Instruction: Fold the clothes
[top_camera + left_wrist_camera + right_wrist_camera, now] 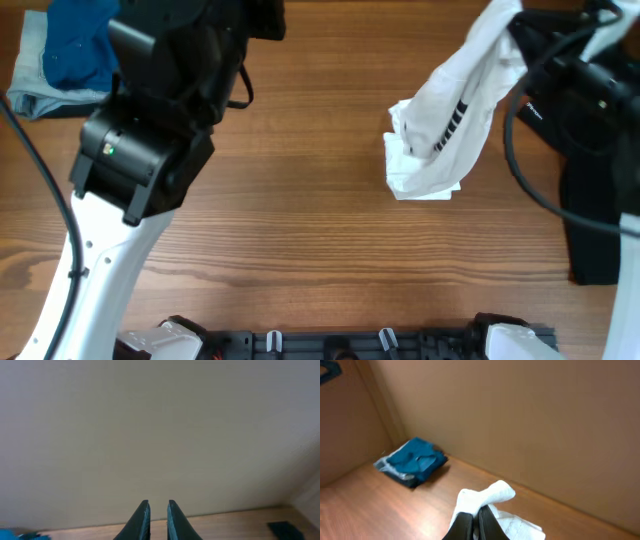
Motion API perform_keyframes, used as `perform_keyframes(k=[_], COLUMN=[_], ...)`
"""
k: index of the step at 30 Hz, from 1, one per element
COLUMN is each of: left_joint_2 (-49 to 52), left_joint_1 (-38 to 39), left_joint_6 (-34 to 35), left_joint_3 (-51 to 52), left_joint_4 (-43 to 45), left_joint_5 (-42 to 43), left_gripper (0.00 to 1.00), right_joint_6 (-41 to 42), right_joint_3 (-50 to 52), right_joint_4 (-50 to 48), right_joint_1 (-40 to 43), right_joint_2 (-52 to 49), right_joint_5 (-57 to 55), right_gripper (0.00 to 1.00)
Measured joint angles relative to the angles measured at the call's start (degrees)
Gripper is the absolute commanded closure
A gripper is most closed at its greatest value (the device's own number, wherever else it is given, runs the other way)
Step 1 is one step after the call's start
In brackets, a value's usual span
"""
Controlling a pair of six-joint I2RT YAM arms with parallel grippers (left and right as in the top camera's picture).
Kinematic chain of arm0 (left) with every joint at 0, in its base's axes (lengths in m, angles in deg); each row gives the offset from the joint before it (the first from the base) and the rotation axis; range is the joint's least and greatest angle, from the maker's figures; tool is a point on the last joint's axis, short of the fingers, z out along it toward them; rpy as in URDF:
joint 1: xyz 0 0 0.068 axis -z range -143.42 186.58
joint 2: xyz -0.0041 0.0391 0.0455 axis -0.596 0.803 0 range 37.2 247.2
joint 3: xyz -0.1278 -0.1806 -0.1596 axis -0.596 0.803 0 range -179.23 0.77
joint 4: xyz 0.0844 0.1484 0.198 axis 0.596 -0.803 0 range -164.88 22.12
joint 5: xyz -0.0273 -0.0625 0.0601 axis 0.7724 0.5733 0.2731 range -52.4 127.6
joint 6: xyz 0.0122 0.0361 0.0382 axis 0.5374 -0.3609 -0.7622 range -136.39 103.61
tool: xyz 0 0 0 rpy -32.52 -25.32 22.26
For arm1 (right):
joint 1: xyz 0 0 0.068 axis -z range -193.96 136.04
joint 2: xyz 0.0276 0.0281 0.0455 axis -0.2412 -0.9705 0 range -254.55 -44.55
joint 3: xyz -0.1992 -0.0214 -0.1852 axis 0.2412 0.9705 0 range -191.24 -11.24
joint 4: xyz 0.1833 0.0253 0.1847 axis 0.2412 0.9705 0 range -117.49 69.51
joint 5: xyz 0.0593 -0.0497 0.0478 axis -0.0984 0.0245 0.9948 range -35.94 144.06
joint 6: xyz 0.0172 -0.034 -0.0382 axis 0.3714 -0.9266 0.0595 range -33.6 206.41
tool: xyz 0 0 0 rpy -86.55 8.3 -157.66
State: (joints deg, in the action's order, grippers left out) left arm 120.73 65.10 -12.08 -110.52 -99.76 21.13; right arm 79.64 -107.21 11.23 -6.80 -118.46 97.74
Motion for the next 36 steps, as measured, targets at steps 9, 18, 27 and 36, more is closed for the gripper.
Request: perform_keyframes(k=[9, 18, 27, 36], left_joint_2=[0.02, 0.59, 15.65, 26.14], left_joint_1=[-8.41, -21.77, -21.88, -21.81], left_joint_6=[0.31, 0.76, -7.04, -21.94], left_joint_3=[-0.02, -0.11, -0.33, -0.31], left_joint_4=[-15.04, -28.72, -40.83, -41.03], left_joint_5=[0.55, 19.71, 38.07, 58.69], left_gripper=[0.75, 0.54, 0.42, 0.39], right_joint_6=[0.07, 2.75, 3.1, 3.08], right_joint_3=[0.0, 0.2, 0.17, 0.17], right_joint_4=[-0.68, -7.28, -8.07, -8.07], right_joint_1=[-19.19, -30.58, -30.58, -29.03], right_joint_2=[-12.37, -24.5, -24.46, -24.46], right_joint_5=[-1.42, -3.45, -3.69, -3.21], right_gripper=[0.96, 0.96, 0.96, 0.96])
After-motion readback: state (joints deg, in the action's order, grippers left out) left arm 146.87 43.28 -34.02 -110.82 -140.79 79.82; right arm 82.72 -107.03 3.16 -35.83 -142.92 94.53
